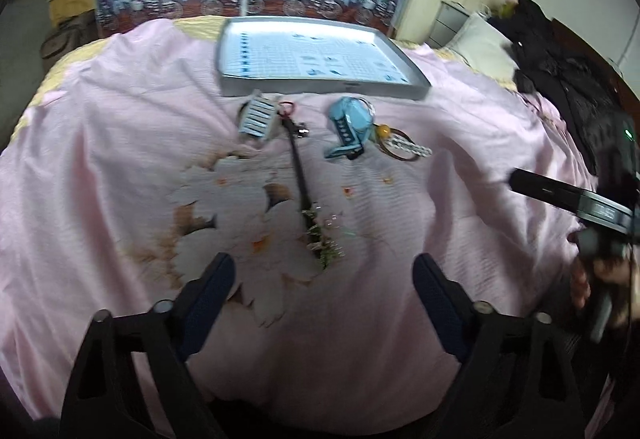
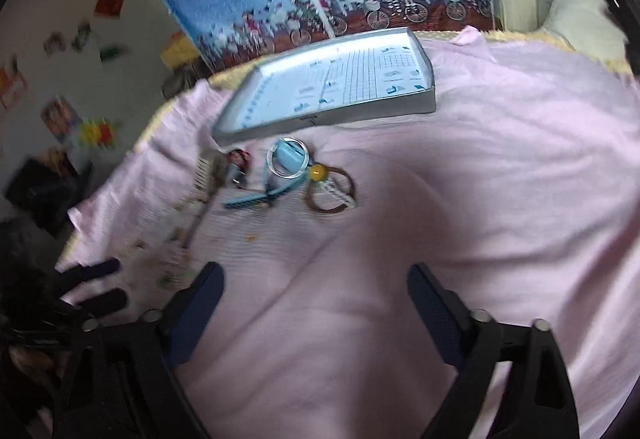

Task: Organize jewelry
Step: 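Grasp the black flower hair stick with the left tool while the right tool grasps the small silver clip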

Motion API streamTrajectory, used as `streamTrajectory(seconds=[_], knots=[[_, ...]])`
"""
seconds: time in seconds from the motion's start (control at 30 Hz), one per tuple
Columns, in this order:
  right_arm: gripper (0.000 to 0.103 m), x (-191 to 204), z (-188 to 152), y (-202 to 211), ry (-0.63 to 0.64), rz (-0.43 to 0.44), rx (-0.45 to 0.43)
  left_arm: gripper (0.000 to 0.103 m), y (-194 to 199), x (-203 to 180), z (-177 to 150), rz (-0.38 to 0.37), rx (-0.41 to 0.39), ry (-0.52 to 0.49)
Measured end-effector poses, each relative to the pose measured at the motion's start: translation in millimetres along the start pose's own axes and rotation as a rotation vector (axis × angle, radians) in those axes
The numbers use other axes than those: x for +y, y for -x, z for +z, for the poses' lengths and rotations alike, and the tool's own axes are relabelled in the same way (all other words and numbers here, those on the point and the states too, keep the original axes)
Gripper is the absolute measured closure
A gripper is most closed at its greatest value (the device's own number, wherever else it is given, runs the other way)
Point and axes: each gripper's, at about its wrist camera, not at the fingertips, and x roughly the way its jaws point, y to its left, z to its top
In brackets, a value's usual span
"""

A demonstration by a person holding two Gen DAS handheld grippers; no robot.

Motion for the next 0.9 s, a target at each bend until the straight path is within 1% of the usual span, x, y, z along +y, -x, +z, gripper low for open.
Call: streamTrajectory(seconds=[0.03,0.07,0.13,0.17,0.23,0.3,0.33,0.4,0.53,0.57,0.6,0.63,0.67,0.73,0.8,0.9], knots=[[0.026,-1,2,-8,0.011,-0.003,0.02,0.03,-6,0,4,-0.002,0.01,-0.009],[0.03,-3,5,-15,0.02,-0.004,0.034,0.033,-10,-1,5,-0.008,0.026,-0.019],[0.041,-5,8,-29,0.042,-0.017,0.061,0.046,-19,0,9,-0.016,0.055,-0.021],[0.042,-7,10,-34,0.052,-0.024,0.07,0.049,-26,2,11,-0.02,0.074,-0.015],[0.05,-9,14,-44,0.073,-0.036,0.077,0.061,-38,9,15,-0.012,0.112,0.001],[0.054,-7,17,-50,0.122,-0.064,0.068,0.066,-44,17,19,-0.021,0.134,0.028],[0.056,-6,20,-53,0.149,-0.085,0.056,0.067,-47,22,20,-0.037,0.145,0.056],[0.06,-3,25,-58,0.184,-0.095,0.032,0.067,-51,25,23,-0.043,0.154,0.075],[0.062,2,35,-66,0.238,-0.09,-0.004,0.067,-55,22,29,-0.025,0.168,0.06],[0.063,3,38,-69,0.244,-0.083,-0.006,0.067,-58,20,31,-0.019,0.174,0.056],[0.065,4,40,-72,0.248,-0.079,-0.003,0.07,-60,20,33,-0.016,0.177,0.052],[0.067,5,41,-75,0.252,-0.079,-0.001,0.076,-62,21,35,-0.014,0.179,0.047],[0.068,4,42,-79,0.256,-0.079,0.003,0.081,-65,19,36,-0.013,0.179,0.046],[0.072,4,44,-84,0.265,-0.086,0.011,0.081,-70,23,38,-0.042,0.19,0.072],[0.074,4,44,-87,0.268,-0.089,0.01,0.081,-72,26,39,-0.063,0.19,0.093],[0.077,5,47,-94,0.288,-0.09,0.016,0.081,-74,22,42,-0.073,0.178,0.09]])
